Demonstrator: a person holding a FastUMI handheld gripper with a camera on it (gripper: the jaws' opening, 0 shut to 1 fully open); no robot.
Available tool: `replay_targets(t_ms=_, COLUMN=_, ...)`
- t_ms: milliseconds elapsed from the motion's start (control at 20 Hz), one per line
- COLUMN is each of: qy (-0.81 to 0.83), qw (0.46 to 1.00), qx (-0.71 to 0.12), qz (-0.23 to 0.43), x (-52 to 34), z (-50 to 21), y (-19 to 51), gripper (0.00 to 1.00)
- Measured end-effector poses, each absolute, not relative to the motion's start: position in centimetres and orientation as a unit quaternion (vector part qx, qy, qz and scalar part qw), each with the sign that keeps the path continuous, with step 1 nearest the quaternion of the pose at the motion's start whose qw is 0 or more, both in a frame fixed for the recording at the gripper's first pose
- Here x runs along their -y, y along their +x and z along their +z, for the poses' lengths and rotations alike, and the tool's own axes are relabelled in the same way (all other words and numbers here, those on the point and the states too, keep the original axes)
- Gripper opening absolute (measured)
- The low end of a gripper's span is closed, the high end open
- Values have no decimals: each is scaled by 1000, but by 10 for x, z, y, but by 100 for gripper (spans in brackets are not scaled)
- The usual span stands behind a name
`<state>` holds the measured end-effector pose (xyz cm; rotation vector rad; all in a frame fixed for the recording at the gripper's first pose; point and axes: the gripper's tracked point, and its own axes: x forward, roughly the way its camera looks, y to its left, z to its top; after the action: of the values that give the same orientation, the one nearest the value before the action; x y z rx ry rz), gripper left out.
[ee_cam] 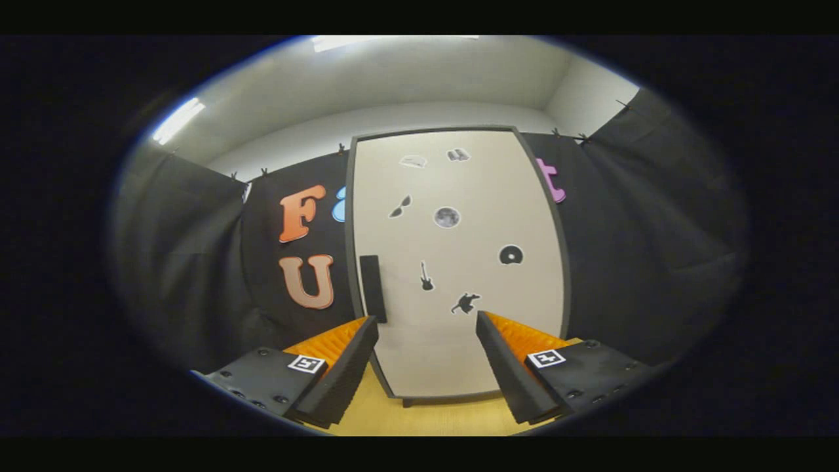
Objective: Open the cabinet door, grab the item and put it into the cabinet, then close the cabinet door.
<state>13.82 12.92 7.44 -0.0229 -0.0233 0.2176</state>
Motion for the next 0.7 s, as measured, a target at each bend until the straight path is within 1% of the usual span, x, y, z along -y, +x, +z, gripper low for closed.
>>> replay_targets(t_ms=150, qy=-10, qw=991, qx=5, qz=136, x=-165, z=83, y=178, gripper=97)
replay_targets(t_ms=250, qy=-20, qw=990, qx=7, qz=140, x=-182, z=88, y=206, gripper=97)
replay_targets(t_ms=500, qy=-50, qw=991, qx=-8, qz=122, x=-201, z=79, y=260, gripper=97)
replay_targets(t_ms=700, qy=-55, qw=992, qx=-28, qz=113, x=-209, z=61, y=283, gripper=96)
